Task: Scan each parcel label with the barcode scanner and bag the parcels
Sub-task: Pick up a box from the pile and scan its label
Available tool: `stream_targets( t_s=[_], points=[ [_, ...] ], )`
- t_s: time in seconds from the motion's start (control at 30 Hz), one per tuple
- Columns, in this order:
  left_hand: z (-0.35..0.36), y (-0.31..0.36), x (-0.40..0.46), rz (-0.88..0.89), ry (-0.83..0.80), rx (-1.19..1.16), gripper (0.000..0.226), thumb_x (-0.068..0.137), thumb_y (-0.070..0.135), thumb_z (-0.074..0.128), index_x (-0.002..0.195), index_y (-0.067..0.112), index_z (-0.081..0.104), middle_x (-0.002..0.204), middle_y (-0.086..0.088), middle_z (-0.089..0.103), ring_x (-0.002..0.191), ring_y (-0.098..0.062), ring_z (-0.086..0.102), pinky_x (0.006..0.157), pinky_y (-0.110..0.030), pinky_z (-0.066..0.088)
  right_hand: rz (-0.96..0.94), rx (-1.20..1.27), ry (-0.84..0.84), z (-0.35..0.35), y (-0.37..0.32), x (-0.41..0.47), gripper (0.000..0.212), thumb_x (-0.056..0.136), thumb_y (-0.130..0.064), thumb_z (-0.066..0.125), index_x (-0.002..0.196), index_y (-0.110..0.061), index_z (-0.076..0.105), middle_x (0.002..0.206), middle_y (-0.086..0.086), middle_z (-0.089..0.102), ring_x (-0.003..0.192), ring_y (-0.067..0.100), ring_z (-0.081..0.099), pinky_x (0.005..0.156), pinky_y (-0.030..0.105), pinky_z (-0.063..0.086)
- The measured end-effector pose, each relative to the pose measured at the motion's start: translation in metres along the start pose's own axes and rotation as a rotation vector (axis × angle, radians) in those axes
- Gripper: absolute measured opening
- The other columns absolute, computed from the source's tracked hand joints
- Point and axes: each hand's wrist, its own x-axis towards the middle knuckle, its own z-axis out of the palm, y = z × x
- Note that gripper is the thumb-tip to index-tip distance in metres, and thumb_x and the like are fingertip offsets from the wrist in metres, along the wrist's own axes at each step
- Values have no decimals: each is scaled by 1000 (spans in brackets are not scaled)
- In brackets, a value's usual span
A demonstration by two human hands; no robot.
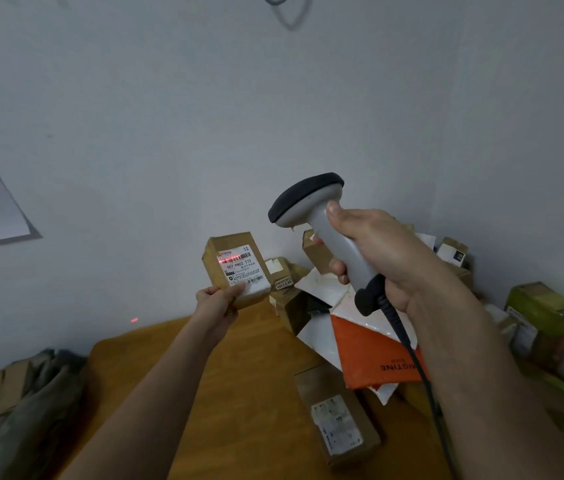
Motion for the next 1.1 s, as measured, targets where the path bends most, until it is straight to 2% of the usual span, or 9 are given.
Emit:
stream_targets(
  t_s=[0.1, 0.3, 0.43, 0.53, 0.63, 0.77, 0.93, 1.0, 1.1],
  points=[
    [-12, 1, 2, -10, -5, -8, 59, 83, 5, 72, 132, 4, 39, 119, -12, 59, 100, -25, 61, 81, -37, 52, -7, 5, -5, 8, 2, -1, 46, 100, -44, 48, 109, -1, 63, 94, 15, 59, 55, 16, 51, 55, 31, 44],
    [-37, -2, -2, -4, -44, -38, 65, 81, 15, 75, 136, 8, 41, 130, -15, 54, 113, -30, 56, 95, -42, 51, -10, 89, 15, 30, 16, -1, 42, 98, -42, 54, 110, -3, 63, 95, 10, 63, 54, 13, 51, 53, 29, 44],
    [-44, -3, -20, -73, -210, -181, 42, 90, 25, 66, 126, 12, 50, 122, -21, 54, 114, -37, 58, 101, -46, 49, 55, 166, 144, 52, 54, 13, 31, 87, -30, 73, 106, -6, 63, 93, 13, 61, 54, 10, 51, 54, 27, 47],
    [-51, -8, -28, -154, -305, -225, 50, 86, 33, 67, 126, 8, 51, 120, -25, 54, 112, -43, 61, 96, -47, 52, 211, 278, 178, 71, 89, 26, 37, 81, -27, 79, 106, -5, 64, 94, 18, 62, 52, 11, 50, 54, 27, 45],
    [-58, -14, -32, -179, -385, -184, 55, 85, 35, 68, 128, 5, 53, 127, -25, 53, 115, -42, 60, 93, -44, 54, 288, 318, 152, 86, 116, 39, 32, 78, -32, 81, 90, -7, 66, 85, 17, 59, 52, 14, 49, 58, 31, 44],
    [-71, -22, -42, -189, -404, -98, 62, 75, 34, 79, 128, 10, 57, 130, -22, 53, 114, -42, 61, 94, -42, 54, 343, 276, 110, 111, 145, 53, 40, 76, -36, 82, 90, -2, 66, 62, 6, 54, 49, 15, 50, 49, 27, 44],
    [-125, -25, -54, -194, -301, -49, 51, 76, 33, 72, 121, 12, 60, 121, -17, 58, 118, -43, 57, 100, -43, 49, 413, 279, 31, 169, 168, 60, 41, 76, -34, 82, 98, -2, 68, 73, 10, 59, 52, 13, 51, 47, 23, 45],
    [-155, -26, -58, -197, -276, -32, 59, 73, 33, 79, 123, 11, 58, 123, -17, 60, 117, -41, 58, 101, -43, 49, 445, 265, -13, 197, 170, 58, 42, 77, -34, 82, 99, -2, 68, 77, 12, 59, 53, 13, 50, 46, 23, 44],
    [-206, -26, -63, -211, -215, -27, 93, 56, 39, 92, 133, 8, 50, 130, -18, 58, 114, -38, 62, 96, -41, 52, 480, 225, -57, 242, 173, 57, 39, 78, -31, 82, 98, -2, 67, 70, 8, 56, 51, 13, 48, 43, 23, 42]
  ],
)
